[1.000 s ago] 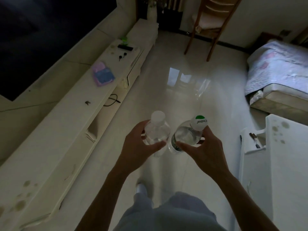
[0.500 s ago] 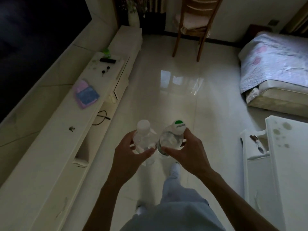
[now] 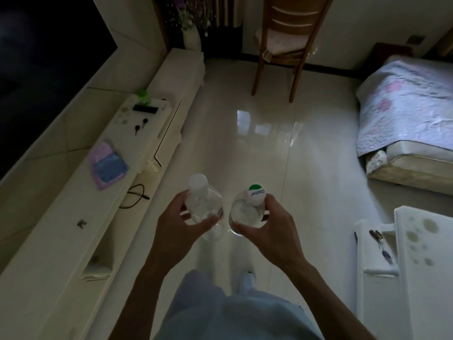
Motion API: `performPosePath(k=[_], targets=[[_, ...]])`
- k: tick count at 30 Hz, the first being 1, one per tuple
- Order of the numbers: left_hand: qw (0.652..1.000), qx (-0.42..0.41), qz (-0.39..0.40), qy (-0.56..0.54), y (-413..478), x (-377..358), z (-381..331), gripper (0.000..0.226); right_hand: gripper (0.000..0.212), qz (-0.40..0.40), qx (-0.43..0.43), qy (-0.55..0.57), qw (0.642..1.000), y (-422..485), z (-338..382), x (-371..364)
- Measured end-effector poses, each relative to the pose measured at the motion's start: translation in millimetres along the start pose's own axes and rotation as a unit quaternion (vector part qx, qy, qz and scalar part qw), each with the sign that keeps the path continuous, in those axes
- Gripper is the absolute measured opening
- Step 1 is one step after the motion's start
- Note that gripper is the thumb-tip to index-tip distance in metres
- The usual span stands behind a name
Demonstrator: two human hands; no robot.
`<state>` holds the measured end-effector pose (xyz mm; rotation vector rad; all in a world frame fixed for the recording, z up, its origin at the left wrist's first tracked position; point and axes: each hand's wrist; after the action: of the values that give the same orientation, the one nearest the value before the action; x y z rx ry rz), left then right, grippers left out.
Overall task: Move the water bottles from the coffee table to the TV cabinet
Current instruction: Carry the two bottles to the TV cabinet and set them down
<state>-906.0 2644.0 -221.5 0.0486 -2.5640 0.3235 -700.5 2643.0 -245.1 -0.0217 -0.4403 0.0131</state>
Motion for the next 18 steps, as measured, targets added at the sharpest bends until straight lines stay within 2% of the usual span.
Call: performPosePath(k=[9,18], targets=[[1.000,0.013,0.001,0.009,112.6,-0.3,-3.4,0.066,0.065,-0.005,-0.018,-0.011,1.000,113.3,-7.2,-14.2],[0.999,-0.012,0.049,0.010,266.4,47.6,-13.9,0.072,0.067,-0.020,-0.044,-0.028,0.998,246.6,27.7,-49.9]])
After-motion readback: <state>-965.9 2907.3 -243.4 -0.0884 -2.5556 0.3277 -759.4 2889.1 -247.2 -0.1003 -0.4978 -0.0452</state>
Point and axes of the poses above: each hand's wrist, its own y-axis towards the middle knuckle, its own x-axis out of the back of the hand, z = x × y, and after that the axes turned 7 degrees about y, right-handed
